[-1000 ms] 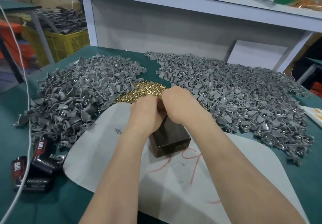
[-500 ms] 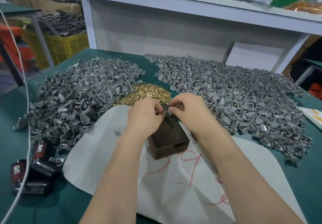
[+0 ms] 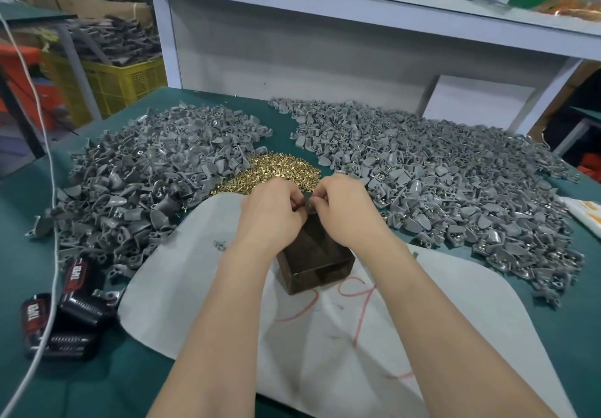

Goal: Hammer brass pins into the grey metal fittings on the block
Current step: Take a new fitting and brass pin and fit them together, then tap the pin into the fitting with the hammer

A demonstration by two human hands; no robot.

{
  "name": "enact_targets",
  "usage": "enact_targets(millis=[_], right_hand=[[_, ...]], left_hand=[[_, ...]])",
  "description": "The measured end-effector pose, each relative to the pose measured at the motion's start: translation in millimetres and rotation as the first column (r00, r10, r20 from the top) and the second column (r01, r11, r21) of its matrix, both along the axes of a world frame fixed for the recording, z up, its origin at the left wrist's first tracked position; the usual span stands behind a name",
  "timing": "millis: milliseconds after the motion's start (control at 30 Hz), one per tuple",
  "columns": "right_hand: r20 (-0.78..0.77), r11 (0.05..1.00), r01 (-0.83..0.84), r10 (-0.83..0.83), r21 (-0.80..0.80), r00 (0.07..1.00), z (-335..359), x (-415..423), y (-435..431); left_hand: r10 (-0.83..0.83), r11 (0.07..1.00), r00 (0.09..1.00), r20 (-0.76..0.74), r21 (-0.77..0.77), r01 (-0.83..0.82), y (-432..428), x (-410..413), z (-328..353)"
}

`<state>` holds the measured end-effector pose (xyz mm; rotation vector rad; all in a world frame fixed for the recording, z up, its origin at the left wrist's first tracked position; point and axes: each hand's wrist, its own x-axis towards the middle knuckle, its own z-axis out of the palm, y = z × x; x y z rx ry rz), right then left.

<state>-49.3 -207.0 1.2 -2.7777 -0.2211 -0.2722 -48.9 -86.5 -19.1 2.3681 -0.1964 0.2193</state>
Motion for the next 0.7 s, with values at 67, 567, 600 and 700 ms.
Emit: enact_targets(millis=[67,567,600,700], right_hand=[[0.003,1.0,0.003,-0.003,0.014,1.0,-1,0,0],[0.003,0.969,0.107,-0.111,0.224,0.994,-8,-3,-26],[-0.065,0.967,0.175,-0.166,0.184,0.984,-6,-6,-37],[-0.313,0.956,0.21,-0.268,-0.207,0.911,-12,-14,-49]], left_hand=[[0.001,1.0,1.0,0.004,0.001,-0.001,0,0,0],[0.021,1.0,1.0,0.009,-0.01,-0.021,0,-1,0],[0.02,1.0,1.0,0.008,-0.011,-0.02,0,-1,0],[0.021,1.0,1.0,0.004,-0.002,-0.021,1,0,-1]])
